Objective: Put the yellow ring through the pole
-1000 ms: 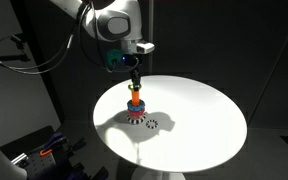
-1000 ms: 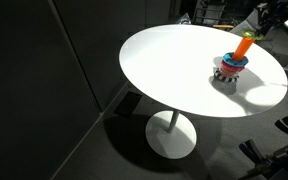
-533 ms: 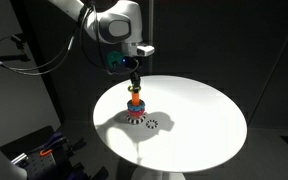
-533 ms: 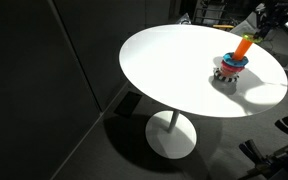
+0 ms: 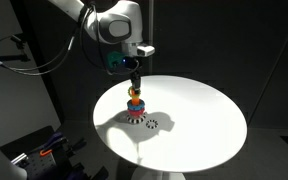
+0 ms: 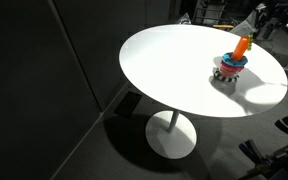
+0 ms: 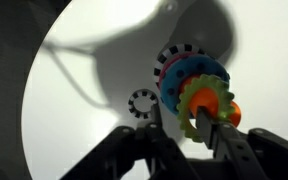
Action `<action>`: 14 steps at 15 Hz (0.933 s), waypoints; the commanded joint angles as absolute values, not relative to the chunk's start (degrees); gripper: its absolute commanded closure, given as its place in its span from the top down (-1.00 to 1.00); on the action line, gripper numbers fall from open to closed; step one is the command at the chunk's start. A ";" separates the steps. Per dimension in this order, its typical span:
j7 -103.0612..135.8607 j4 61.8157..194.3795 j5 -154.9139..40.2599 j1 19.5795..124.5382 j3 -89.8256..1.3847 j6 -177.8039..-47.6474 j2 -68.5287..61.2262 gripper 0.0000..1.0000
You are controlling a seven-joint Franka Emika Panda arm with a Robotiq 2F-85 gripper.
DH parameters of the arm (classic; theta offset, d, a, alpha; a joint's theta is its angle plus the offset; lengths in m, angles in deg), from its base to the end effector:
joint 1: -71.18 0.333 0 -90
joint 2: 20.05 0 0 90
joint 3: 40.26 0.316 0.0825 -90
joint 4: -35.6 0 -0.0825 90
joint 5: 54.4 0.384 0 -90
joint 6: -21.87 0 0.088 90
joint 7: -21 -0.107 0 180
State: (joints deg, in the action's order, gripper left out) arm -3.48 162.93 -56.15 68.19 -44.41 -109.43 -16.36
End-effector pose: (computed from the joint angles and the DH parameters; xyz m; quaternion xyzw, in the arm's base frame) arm 0.5308 -0.0670 0.3468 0.9648 -0.2627 0.0046 0.0133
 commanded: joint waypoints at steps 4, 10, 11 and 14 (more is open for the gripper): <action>-3.30 161.39 -56.27 68.05 -44.76 -108.33 -15.74 0.93; -3.50 161.15 -56.28 68.09 -44.80 -108.07 -15.73 0.99; -3.63 161.00 -56.35 68.13 -44.78 -107.98 -15.62 1.00; -3.95 160.72 -56.53 68.23 -44.73 -107.92 -15.30 1.00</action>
